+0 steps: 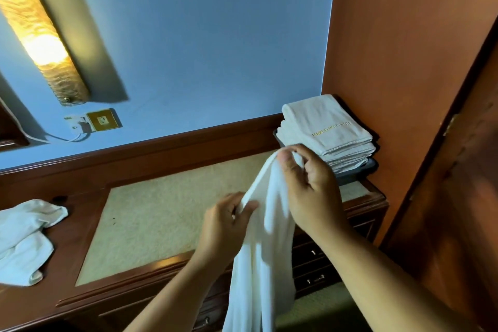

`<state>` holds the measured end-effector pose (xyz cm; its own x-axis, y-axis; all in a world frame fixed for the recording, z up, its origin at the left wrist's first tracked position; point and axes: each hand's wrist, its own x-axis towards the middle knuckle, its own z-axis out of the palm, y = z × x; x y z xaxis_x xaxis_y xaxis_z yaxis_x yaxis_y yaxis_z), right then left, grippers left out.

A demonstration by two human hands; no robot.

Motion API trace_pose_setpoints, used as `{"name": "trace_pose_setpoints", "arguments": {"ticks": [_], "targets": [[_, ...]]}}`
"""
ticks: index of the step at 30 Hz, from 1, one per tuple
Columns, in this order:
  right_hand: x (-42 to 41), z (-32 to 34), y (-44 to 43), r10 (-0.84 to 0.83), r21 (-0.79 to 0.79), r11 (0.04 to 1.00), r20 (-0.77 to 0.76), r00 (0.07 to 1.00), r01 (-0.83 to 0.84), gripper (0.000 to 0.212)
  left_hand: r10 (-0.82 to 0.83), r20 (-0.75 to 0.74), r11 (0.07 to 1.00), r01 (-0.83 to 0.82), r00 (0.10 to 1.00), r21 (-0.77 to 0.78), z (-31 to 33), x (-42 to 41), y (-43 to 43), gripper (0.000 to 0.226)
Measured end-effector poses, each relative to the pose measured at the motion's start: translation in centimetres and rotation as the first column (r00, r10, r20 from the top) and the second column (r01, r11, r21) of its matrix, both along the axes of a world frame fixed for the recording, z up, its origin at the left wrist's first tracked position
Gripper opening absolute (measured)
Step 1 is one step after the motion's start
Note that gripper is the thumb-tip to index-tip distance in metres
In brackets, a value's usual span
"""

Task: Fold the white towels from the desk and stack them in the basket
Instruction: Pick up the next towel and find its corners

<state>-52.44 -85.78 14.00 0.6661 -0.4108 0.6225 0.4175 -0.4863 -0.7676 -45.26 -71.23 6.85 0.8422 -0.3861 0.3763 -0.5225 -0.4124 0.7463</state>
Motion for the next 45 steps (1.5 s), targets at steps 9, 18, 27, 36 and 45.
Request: {"name": "trace_pose_setpoints", "arguments": {"ticks": [9,18,27,36,45], "targets": [[1.6,2.1,-11.3,-0.414,0.303,0.86,-0.056,0.909,0.411,0.032,0.577,-0.392,0.816,-0.493,0.716,0.301,-12.9,4.9,12.8,0.013],[0.8,-5.1,-2.6,0.241,-0.044,0.927,-0.691,0.682,-0.372,0.065,-0.149,-0.006,0.987,0.149,0.989,0.058,3.5,1.4,2.8,0.023],[-0.2,-3.6,-0.5,0.002,0.182,0.983,-0.139,0.99,0.024,0.015,-0.145,-0.441,0.924,0.28,0.886,0.26,-5.3,1.6,3.7,0.044],[-1.5,-2.2,-8.0,-0.25,-0.072,0.968,-0.178,0.952,0.241,0.049,0.21,-0.444,0.916,-0.334,0.871,-0.223,-6.0,4.2,10.5,0.03],[-0.9,-3.8,-0.2,-0.048,-0.123,0.992,-0.121,0.991,0.033,0.012,-0.542,-0.407,0.84,0.485,0.736,-0.241,-0.9,-1.3,1.6,0.027]]}}
